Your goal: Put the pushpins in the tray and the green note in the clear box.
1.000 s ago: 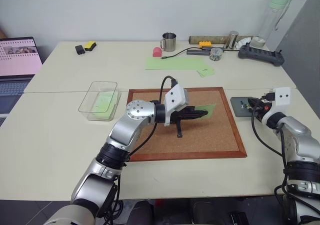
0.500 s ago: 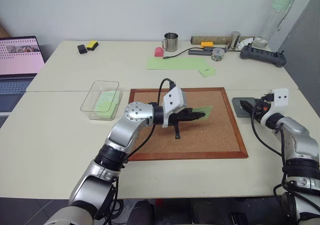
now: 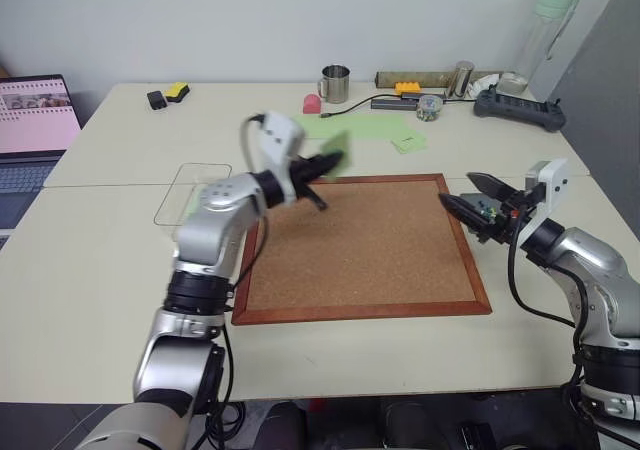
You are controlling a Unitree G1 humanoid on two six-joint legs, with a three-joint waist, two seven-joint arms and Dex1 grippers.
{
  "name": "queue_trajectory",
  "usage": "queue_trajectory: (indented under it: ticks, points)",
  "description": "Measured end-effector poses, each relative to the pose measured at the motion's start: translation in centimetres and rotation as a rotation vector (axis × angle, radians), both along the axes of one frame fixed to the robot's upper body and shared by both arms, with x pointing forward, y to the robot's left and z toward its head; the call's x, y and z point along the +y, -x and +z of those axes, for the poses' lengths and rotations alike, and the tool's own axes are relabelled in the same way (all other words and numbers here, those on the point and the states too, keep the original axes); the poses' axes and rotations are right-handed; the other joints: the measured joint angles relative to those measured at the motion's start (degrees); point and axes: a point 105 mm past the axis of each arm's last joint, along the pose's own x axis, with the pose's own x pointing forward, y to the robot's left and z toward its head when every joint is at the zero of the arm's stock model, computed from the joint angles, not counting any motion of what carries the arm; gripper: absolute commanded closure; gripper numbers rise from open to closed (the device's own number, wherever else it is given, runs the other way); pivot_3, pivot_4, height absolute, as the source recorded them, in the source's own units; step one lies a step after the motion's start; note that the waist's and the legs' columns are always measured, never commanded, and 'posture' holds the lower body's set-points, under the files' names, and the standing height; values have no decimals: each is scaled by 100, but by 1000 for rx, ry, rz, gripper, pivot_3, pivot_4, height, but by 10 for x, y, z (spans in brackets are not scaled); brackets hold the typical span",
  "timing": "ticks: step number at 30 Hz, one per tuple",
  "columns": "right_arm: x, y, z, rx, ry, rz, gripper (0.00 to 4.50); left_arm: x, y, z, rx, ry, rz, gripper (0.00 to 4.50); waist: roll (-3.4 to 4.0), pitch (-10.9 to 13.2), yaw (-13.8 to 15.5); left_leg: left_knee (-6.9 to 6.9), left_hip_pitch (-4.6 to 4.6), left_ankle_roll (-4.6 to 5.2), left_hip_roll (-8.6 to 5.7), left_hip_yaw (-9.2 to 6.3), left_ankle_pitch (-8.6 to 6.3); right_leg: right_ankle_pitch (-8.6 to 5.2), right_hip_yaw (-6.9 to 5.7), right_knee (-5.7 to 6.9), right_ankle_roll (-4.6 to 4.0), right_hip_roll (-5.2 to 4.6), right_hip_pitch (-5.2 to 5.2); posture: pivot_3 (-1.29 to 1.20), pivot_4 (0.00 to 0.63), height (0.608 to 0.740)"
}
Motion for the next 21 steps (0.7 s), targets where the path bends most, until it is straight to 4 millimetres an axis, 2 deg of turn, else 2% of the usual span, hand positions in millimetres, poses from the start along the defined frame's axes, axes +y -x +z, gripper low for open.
queue_trajectory:
  ticks: [5, 8, 11, 13, 21]
  points:
    - [38, 27, 17, -9, -33, 156, 416, 88, -10, -5, -5, -12, 414, 4500, -3, 2, 46, 1, -4, -1, -1, -4, 1, 0, -9, -1, 0, -8, 0, 0, 150, 740]
    - [49, 30, 22, -10, -28, 186, 416, 115, -8, -14, 23, 1, 553, 4500, -5, 2, 90, 6, -9, -3, -7, -6, 1, 0, -17, 0, 0, -18, 0, 0, 150, 740]
    - [55, 32, 22, -11, -20, 209, 416, 128, -5, -31, 82, -3, 621, 4500, -8, 1, 117, 7, -11, -3, -9, -6, 1, 0, -18, -1, 1, -20, 1, 0, 150, 740]
    - [57, 32, 21, -7, -18, 213, 416, 129, -3, -41, 115, -6, 627, 4500, -8, 2, 117, 6, -11, -3, -9, -8, 2, 0, -20, 0, 0, -19, 0, 0, 150, 740]
    - [57, 32, 21, -9, -7, 214, 391, 130, -2, -52, 170, 38, 660, 2982, -9, 2, 101, 5, -10, -3, -8, -10, 1, 0, -20, 0, 0, -18, 0, 0, 150, 740]
